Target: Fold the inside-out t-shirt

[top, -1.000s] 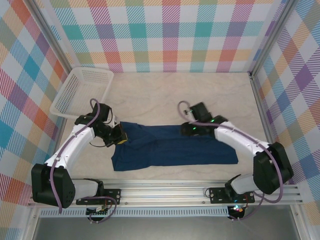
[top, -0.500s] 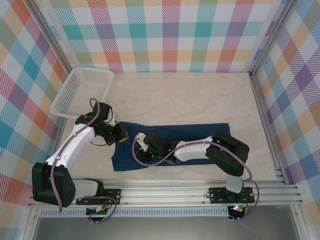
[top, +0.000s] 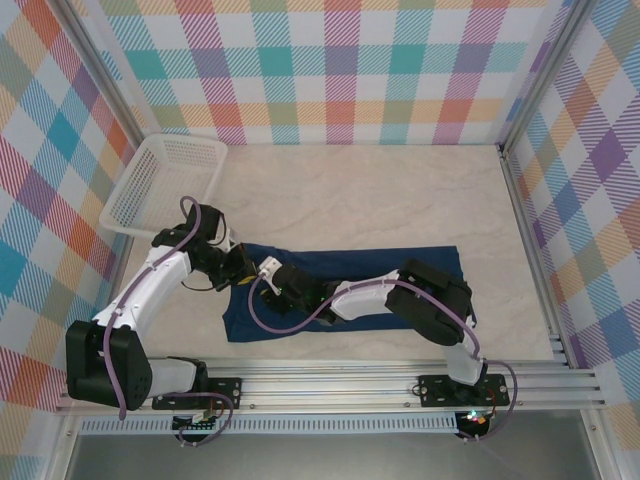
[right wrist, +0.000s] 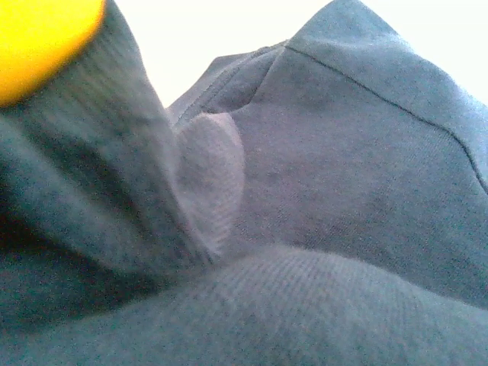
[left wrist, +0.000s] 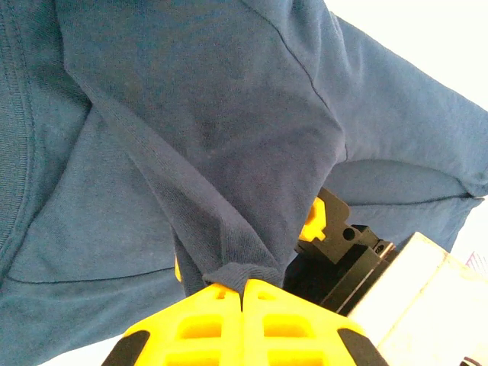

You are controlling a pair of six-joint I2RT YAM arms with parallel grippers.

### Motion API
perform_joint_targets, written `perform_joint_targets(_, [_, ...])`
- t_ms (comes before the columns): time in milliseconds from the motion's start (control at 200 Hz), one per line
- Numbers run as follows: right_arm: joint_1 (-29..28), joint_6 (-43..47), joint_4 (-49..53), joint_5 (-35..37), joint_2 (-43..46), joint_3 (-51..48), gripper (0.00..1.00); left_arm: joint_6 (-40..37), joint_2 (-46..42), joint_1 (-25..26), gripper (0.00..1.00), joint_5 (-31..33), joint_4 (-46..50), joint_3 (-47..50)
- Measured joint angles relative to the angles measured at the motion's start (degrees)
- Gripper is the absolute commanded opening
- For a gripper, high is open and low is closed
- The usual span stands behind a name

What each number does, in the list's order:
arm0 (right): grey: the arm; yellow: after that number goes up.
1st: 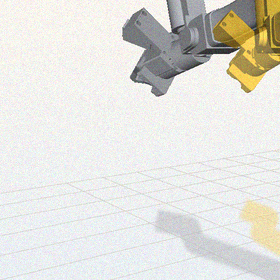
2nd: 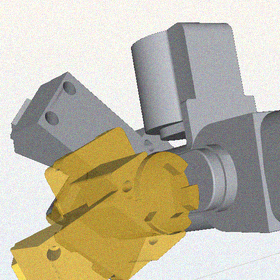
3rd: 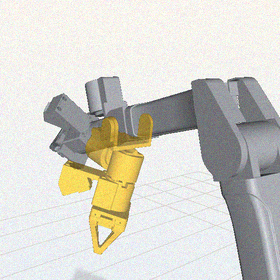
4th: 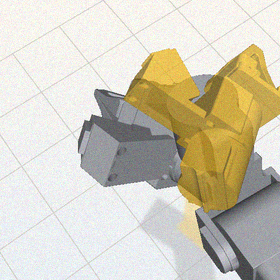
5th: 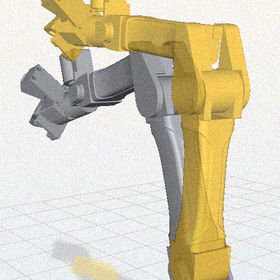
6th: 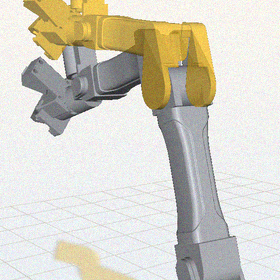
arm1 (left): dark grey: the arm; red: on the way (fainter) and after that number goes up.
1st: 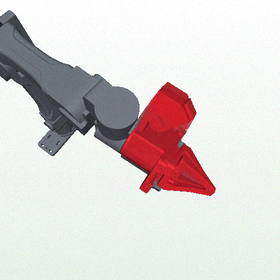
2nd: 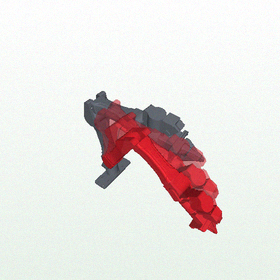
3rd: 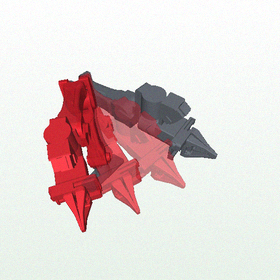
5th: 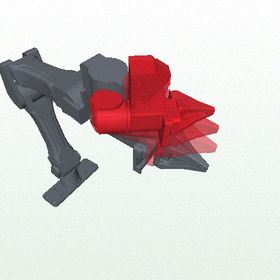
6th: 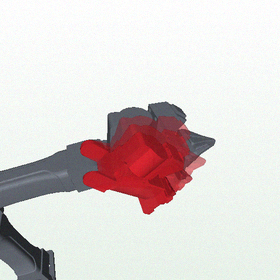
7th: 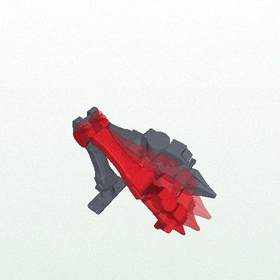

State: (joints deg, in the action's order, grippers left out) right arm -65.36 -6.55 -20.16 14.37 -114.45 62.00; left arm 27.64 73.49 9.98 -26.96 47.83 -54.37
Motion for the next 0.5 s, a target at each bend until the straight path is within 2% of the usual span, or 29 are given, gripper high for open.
perform_joint_targets(110, [0.0,0.0,0.0,0.3,-1.0,0.0,0.37,0.0,0.0,0.0,0.0,0.0,0.0,0.0])
perform_joint_targets(305, [-0.4,-0.5,0.0,1.4,-1.8,0.0,0.14,-0.1,0.0,-0.2,0.0,0.0,0.1,0.0])
perform_joint_targets(500, [-0.4,-0.6,-0.3,1.9,-0.4,-1.6,0.05,-0.3,0.0,-0.3,0.0,0.0,0.1,0.0])
